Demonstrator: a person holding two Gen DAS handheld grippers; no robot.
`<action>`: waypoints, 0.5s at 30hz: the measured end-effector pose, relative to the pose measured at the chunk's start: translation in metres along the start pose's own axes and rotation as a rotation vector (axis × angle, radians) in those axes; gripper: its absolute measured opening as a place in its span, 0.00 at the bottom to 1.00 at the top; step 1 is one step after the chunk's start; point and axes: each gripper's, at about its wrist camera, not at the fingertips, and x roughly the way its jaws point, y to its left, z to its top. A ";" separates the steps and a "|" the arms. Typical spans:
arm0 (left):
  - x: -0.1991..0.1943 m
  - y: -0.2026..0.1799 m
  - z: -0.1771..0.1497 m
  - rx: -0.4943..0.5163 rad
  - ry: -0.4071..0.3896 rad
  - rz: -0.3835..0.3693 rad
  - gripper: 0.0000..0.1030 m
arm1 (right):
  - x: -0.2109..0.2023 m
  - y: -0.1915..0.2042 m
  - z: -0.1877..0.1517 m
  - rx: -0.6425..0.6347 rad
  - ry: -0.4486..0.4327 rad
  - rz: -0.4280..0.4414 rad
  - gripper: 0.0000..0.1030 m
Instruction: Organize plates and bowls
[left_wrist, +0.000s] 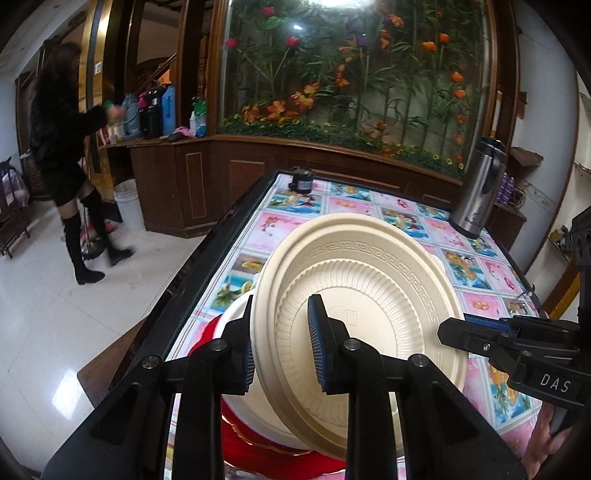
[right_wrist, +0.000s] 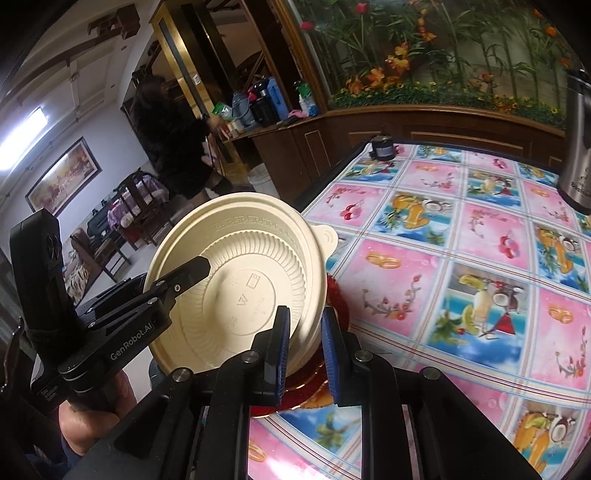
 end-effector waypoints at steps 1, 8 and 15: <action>0.002 0.003 -0.001 -0.006 0.005 0.003 0.22 | 0.005 0.002 0.000 0.000 0.009 0.002 0.18; 0.012 0.016 -0.007 -0.037 0.033 0.007 0.22 | 0.031 0.006 -0.003 0.003 0.060 0.003 0.18; 0.024 0.023 -0.013 -0.047 0.060 0.008 0.22 | 0.041 0.005 -0.004 0.004 0.077 -0.007 0.18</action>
